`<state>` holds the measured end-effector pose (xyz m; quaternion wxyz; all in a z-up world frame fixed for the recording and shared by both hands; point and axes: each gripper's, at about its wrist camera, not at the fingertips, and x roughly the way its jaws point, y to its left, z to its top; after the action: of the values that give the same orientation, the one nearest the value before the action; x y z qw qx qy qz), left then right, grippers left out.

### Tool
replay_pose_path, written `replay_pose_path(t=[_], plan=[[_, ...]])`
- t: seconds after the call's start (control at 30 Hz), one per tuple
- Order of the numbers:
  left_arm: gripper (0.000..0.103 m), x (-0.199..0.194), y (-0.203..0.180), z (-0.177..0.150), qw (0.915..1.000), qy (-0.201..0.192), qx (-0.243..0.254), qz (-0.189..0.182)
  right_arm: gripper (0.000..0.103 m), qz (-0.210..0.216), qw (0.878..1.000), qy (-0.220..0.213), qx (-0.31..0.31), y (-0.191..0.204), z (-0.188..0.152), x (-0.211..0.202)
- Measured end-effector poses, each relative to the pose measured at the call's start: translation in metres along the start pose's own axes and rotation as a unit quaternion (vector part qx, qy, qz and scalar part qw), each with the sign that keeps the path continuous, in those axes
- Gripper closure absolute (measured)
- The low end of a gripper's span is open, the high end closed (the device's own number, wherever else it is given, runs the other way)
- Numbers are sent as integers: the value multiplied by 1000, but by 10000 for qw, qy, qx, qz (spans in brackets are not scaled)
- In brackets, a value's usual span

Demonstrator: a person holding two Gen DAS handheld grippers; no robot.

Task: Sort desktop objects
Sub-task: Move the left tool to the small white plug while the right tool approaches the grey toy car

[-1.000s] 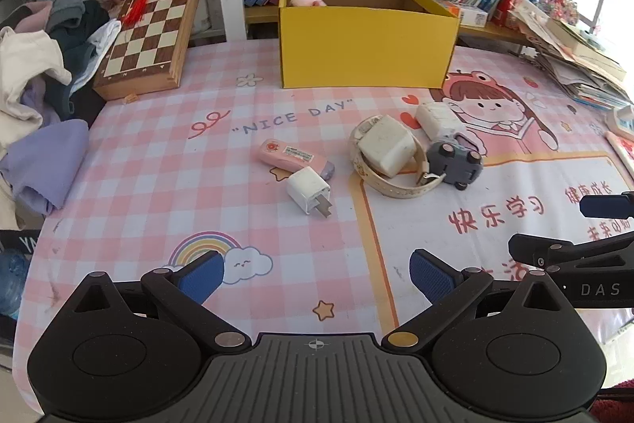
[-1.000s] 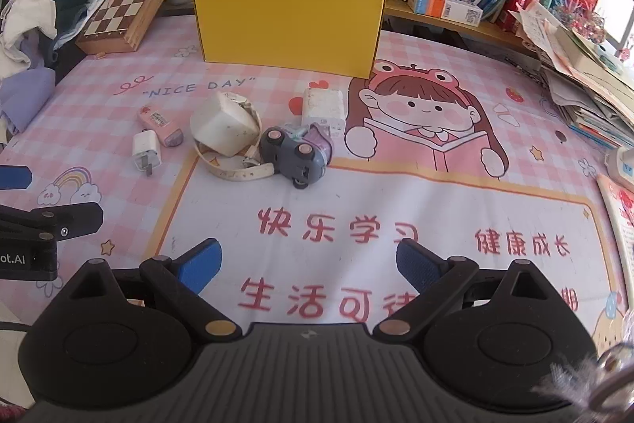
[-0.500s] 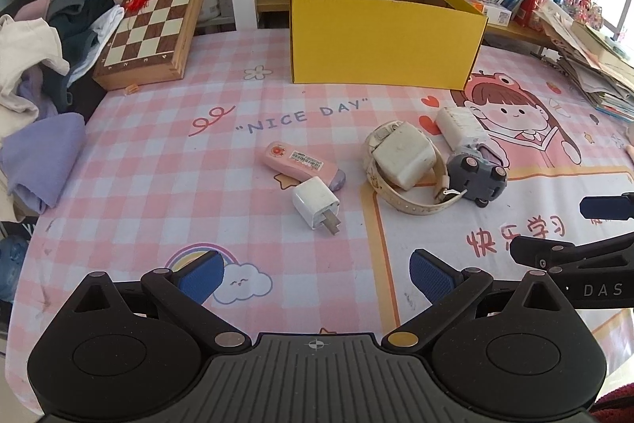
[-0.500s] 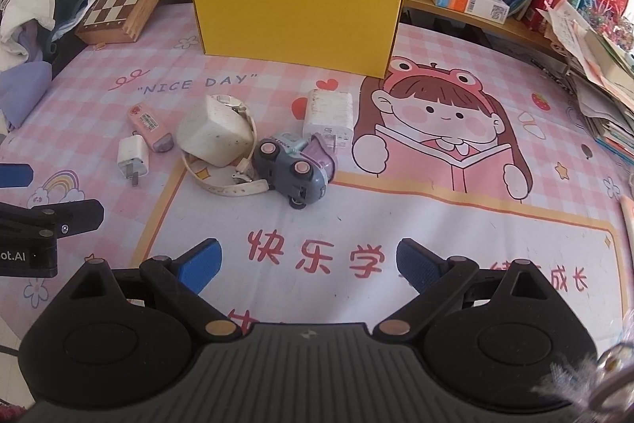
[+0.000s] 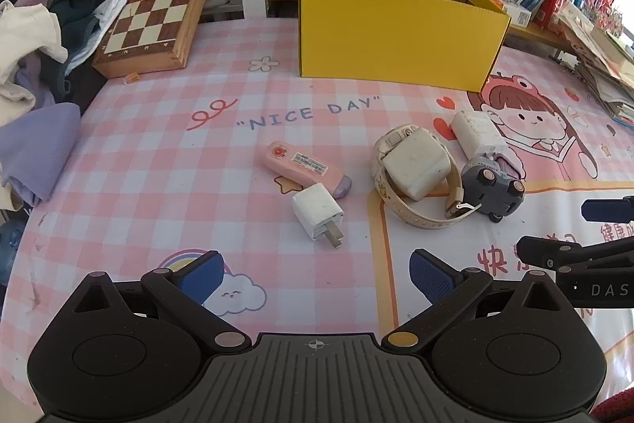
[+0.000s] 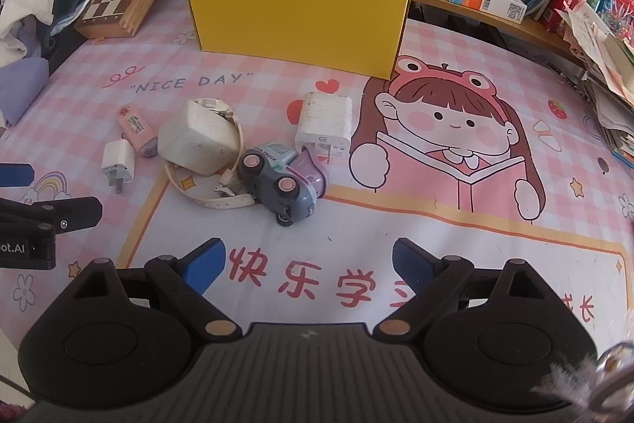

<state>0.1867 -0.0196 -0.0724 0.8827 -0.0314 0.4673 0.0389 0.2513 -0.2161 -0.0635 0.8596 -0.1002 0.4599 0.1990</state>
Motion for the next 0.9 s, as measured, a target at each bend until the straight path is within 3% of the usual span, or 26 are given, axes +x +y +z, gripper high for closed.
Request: replay_pose_path(t=[0.7, 0.9], plan=[[4, 22, 0, 7, 9998, 90, -190, 60, 16, 240, 9994, 109, -223, -4, 18, 25], [9, 33, 2, 11, 9996, 106, -208, 181, 21, 185, 9992, 80, -341, -4, 27, 34]])
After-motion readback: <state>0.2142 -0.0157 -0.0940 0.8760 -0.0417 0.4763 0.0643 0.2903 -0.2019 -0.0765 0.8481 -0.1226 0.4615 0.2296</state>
